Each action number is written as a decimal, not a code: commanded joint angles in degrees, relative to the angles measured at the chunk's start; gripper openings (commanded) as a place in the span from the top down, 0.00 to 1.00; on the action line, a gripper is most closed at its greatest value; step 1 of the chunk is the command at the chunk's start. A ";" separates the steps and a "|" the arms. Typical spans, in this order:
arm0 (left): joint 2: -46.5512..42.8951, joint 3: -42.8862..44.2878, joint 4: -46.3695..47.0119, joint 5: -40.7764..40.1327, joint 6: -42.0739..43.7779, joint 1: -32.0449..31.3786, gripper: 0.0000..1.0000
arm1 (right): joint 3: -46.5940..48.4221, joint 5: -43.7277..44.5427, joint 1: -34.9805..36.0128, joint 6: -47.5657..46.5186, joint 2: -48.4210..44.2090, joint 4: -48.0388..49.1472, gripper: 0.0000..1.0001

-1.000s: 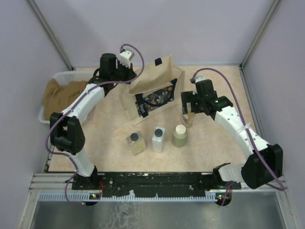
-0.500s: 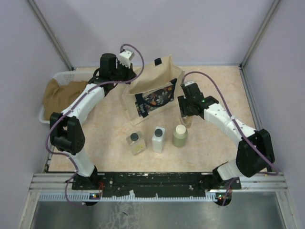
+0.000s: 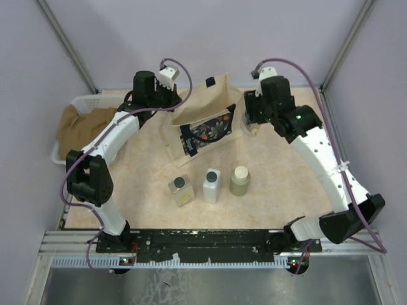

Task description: Place the personal care products into the canvas bag

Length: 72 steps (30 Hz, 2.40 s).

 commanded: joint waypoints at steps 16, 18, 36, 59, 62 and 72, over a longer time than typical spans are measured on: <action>-4.05 0.08 1.50 3.29 -1.62 0.36 1.00 | 30.27 -29.41 0.35 -3.70 17.10 26.90 1.00; -4.17 0.13 1.67 3.61 -2.10 0.35 1.00 | 30.03 -30.03 0.42 -4.17 19.59 28.49 1.00; -5.98 -2.50 3.84 4.62 -2.23 0.35 1.00 | 34.43 -11.66 3.61 -16.06 38.00 23.10 1.00; -5.76 -3.64 3.35 2.27 -1.82 0.35 1.00 | 22.27 -9.92 -2.91 -17.06 37.76 29.90 1.00; -5.70 -3.76 3.32 2.11 -1.88 0.38 1.00 | 22.39 -9.75 -3.31 -17.45 37.90 29.33 0.90; -5.47 -3.82 3.59 2.51 -2.23 0.38 1.00 | 21.02 -13.43 -3.10 -17.19 34.91 30.11 0.01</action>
